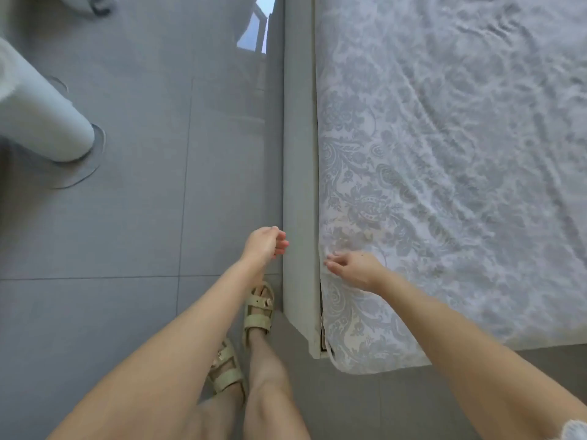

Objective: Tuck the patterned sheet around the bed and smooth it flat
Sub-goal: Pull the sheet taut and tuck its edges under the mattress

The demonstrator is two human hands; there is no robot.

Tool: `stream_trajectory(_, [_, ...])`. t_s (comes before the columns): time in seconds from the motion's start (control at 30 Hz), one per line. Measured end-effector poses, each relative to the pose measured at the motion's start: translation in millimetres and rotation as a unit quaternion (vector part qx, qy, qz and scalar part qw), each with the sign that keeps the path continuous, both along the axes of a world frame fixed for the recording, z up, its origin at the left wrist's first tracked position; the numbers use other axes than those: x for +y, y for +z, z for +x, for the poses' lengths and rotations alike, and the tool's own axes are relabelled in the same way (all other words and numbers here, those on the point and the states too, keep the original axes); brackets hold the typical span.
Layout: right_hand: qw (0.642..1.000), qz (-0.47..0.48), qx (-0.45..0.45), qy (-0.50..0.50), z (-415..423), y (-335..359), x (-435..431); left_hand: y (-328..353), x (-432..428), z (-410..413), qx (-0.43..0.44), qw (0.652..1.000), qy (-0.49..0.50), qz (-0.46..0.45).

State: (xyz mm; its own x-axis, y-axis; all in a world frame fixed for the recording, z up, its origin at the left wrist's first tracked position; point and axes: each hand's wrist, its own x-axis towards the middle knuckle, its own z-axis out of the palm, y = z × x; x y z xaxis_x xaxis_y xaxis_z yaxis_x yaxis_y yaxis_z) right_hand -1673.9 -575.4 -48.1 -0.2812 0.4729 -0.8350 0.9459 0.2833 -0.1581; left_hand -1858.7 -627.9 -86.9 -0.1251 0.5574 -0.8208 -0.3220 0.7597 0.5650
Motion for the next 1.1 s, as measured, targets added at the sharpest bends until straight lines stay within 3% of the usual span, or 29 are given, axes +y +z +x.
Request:
stream_trajectory(0.13, [0.983,0.014,0.089,-0.159,-20,47,17,67,36,-39,0.034,0.998,-0.006,0.050])
stream_trajectory(0.27, [0.968,0.085,0.132,-0.195,-44,84,58,127,90,-78,0.074,0.993,-0.011,0.086])
stream_trajectory(0.47, [0.932,0.108,0.197,-0.283,-83,149,167,205,196,-130,0.117,0.984,-0.036,0.131])
stream_trajectory(0.7, [0.903,0.132,0.256,-0.318,-151,231,323,287,343,-197,0.155,0.972,-0.049,0.170])
stream_trajectory(1.1, [0.918,0.179,0.249,-0.252,-302,289,619,338,633,-357,0.187,0.960,-0.032,0.206])
